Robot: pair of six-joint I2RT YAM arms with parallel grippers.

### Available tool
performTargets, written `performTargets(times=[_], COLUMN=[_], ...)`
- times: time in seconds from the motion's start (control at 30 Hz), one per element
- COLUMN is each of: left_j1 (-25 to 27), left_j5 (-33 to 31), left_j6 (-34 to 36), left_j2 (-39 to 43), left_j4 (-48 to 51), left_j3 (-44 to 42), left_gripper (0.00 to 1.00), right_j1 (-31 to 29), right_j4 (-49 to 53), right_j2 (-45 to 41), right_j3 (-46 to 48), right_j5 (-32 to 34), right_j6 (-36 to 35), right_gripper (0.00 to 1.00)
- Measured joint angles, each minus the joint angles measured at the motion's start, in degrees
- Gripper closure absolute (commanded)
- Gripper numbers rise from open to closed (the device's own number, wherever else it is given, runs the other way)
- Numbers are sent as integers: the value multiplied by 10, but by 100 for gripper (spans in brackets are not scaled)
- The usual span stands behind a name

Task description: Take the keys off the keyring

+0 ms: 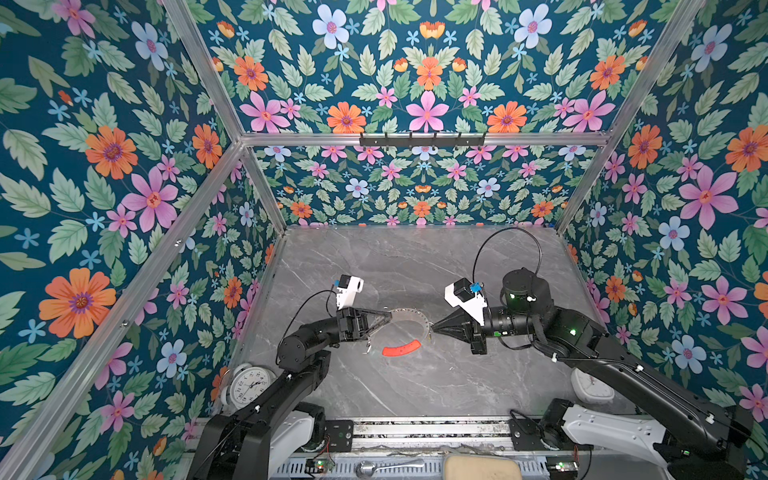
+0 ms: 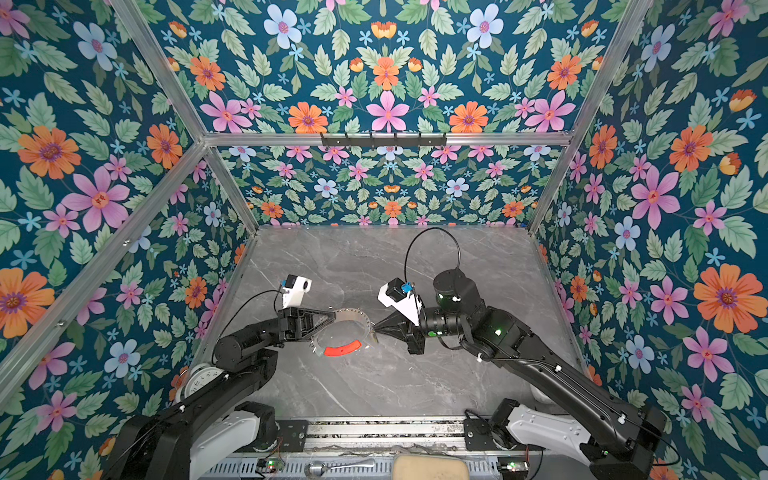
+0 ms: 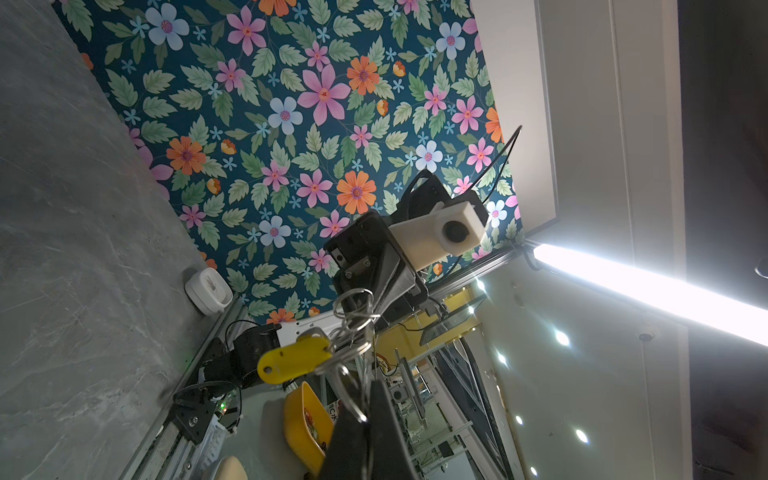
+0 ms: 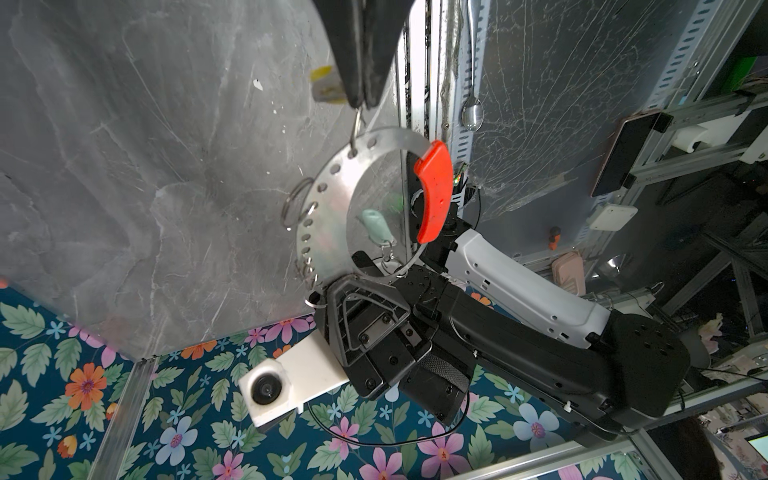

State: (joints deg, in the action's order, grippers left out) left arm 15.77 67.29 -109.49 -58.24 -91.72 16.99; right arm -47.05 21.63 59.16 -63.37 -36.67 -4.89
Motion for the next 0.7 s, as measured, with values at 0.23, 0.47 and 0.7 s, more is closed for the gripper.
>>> performTargets(times=[0.23, 0.47, 0.7], left_j1=[0, 0, 1], left_j5=[1, -2, -10], left_j6=[0, 2, 3], left_j2=[0, 9, 12], left_j4=[-2, -3, -1], left_j3=[-1, 1, 3], left_gripper=[100, 100, 100], right_j1=[0, 0, -1], right_j4=[12, -7, -52], right_j2=[0, 0, -2], right_j3=[-6, 3, 30], right_j5=[-2, -2, 8], right_j6=[-8, -9, 17], right_gripper=[100, 100, 61])
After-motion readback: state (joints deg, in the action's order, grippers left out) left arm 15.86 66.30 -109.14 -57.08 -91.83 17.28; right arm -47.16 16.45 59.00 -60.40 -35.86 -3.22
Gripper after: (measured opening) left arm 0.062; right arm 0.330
